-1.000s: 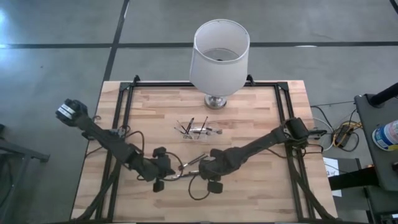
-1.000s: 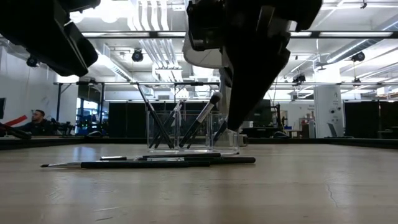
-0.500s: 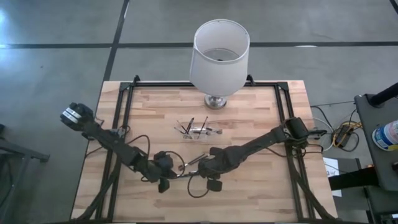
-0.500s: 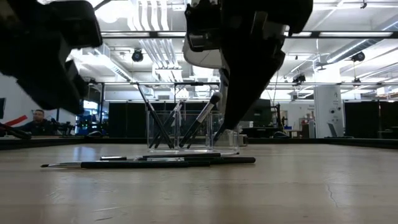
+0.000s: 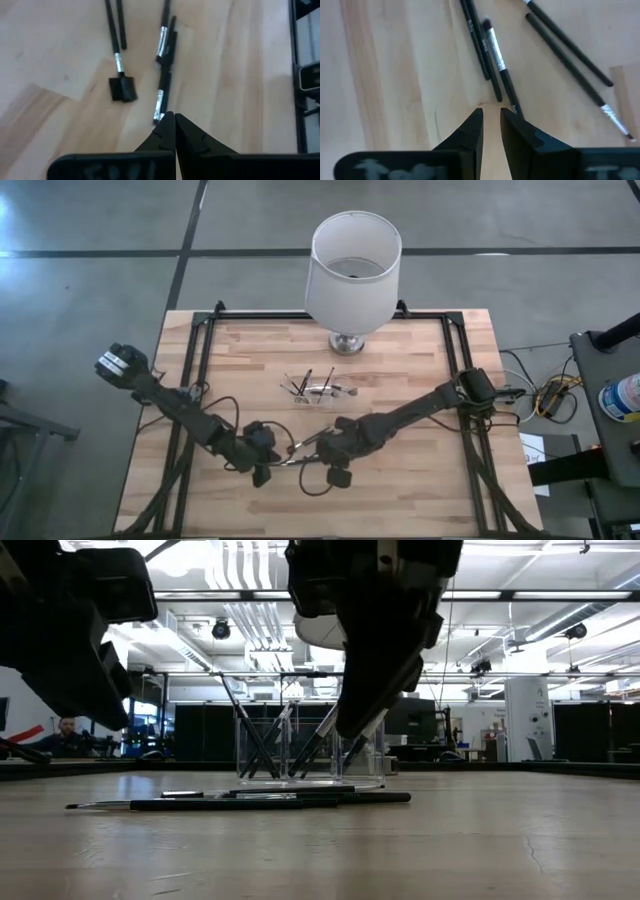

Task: Put items in baskets/containers
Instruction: Put the eyeshadow brush into the transparent organizer

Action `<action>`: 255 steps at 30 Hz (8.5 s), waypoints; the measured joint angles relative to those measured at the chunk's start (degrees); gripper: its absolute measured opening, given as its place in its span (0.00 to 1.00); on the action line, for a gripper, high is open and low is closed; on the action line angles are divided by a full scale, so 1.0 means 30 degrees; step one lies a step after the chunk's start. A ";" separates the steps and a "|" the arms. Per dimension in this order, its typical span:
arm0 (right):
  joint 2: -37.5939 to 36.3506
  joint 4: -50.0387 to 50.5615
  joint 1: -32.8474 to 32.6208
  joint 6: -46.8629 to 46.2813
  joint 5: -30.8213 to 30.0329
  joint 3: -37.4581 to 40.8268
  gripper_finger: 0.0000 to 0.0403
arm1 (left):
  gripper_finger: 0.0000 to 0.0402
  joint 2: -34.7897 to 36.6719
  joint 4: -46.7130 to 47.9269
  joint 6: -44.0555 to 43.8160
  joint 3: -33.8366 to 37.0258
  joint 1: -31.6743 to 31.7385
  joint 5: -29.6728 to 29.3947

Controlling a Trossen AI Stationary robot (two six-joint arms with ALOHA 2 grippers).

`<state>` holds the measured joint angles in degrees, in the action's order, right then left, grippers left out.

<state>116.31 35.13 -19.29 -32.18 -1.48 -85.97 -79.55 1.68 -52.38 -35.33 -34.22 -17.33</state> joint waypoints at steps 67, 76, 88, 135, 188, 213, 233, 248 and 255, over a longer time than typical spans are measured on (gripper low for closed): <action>-0.1535 -0.0237 0.0032 -0.3362 -0.2506 0.2000 0.15 | 0.00 -0.6036 -0.6756 0.2526 -0.1163 0.1768 -0.0013; -0.1530 -0.0281 0.0022 -0.3696 -0.2506 0.2409 0.15 | 0.00 -0.6300 -0.6694 0.2892 -0.1829 0.2602 -0.0008; -0.1523 -0.0334 0.0058 -0.4430 -0.2437 0.2455 0.15 | 0.00 -0.6383 -0.6207 0.2571 -0.1801 0.2883 0.1853; -0.2373 -0.0356 0.0215 0.6519 -0.1445 0.3368 0.45 | 0.00 -0.8043 -0.6758 0.2428 -0.2237 0.3506 0.1962; 0.1527 -0.1894 0.0995 0.7162 -0.0414 0.0794 0.06 | 0.00 -0.5395 -0.5827 0.1737 -0.2097 0.3438 0.1604; -0.3301 0.7953 -0.3238 -2.0566 -2.5337 0.1465 0.06 | 0.00 0.4971 -0.0918 0.0860 -0.1785 -0.1652 -0.8904; -0.8749 -1.1290 -0.1672 -2.0417 -2.7757 1.3226 0.06 | 0.00 0.4692 -0.0247 0.1014 0.1895 -0.0063 -1.3367; -0.5141 -2.0493 0.1486 -0.7321 -2.3853 1.1895 0.06 | 0.00 0.4743 -0.0182 0.5869 0.3676 0.4190 -0.6740; -0.2371 -2.0468 0.1663 -0.6887 -2.5355 1.0097 0.06 | 0.00 0.4953 -0.0178 1.0221 0.3716 0.4307 -0.4334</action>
<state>109.20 -26.27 -14.30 -52.84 -77.54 -55.68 -64.69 1.15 -21.72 -24.18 -21.30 -30.33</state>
